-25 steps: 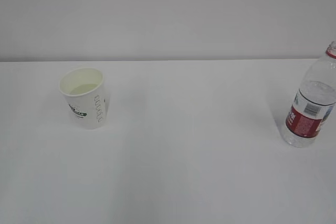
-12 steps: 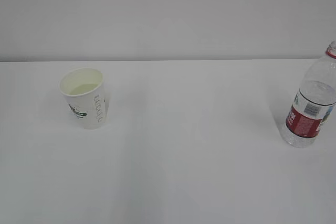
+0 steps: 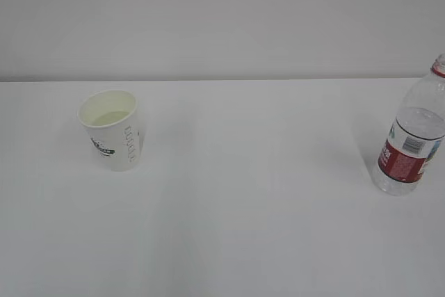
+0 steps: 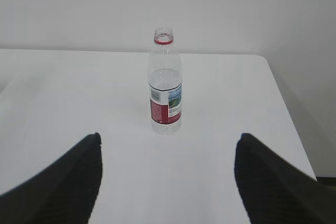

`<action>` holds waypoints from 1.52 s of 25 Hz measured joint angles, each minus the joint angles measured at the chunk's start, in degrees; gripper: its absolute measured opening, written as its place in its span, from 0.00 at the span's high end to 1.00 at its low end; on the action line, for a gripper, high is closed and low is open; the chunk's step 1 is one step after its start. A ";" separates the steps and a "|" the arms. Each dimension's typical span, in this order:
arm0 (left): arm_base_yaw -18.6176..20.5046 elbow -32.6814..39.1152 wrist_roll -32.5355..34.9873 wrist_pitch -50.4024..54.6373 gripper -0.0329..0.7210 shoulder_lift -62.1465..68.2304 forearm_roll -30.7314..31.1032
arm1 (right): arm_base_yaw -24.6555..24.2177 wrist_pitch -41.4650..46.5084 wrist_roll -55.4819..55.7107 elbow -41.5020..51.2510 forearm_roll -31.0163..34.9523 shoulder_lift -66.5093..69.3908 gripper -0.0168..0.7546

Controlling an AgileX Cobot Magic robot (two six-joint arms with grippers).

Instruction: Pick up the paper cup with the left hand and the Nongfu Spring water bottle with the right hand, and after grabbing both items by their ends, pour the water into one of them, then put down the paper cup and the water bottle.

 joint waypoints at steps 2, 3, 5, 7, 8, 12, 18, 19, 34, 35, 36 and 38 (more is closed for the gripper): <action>0.00 0.15 0.00 0.00 0.44 0.00 0.22 | 0.00 0.00 0.00 1.02 0.00 0.00 0.21; 0.00 0.66 0.00 0.00 0.44 -0.11 0.20 | 0.00 0.00 0.00 1.67 0.00 0.00 0.21; 0.00 1.63 0.00 0.00 0.44 -0.19 0.20 | 0.00 0.00 0.00 2.70 0.00 0.00 0.21; 0.00 2.79 0.00 0.00 0.44 -0.19 0.20 | 0.00 0.00 0.00 3.46 0.32 0.00 0.21; 0.00 3.37 0.00 0.00 0.44 -0.19 0.20 | 0.00 0.00 0.00 3.85 0.42 0.00 0.21; 0.00 6.38 0.00 0.00 0.44 -0.19 0.20 | 0.00 0.00 0.00 5.03 0.52 0.00 0.21; 0.00 10.21 0.00 -2.37 0.44 -0.19 0.20 | 0.00 0.00 0.23 8.72 0.50 0.00 0.21; 0.00 10.58 0.00 -2.93 0.44 -0.19 0.20 | 0.00 0.00 0.31 9.48 0.50 0.00 0.21; 0.00 14.82 0.00 -8.82 0.44 -0.19 0.33 | 0.00 -4.27 0.45 17.30 0.54 0.00 0.21; 0.00 14.82 0.00 -8.96 0.44 -0.19 0.33 | 0.00 -4.76 0.45 17.48 0.54 0.00 0.21; 0.00 14.82 0.00 -9.08 0.44 -0.19 0.33 | 0.00 -5.46 0.45 17.83 0.54 0.00 0.21; 0.00 14.82 0.00 -9.08 0.44 -0.19 0.33 | 0.00 -6.57 0.50 18.49 0.54 0.00 0.21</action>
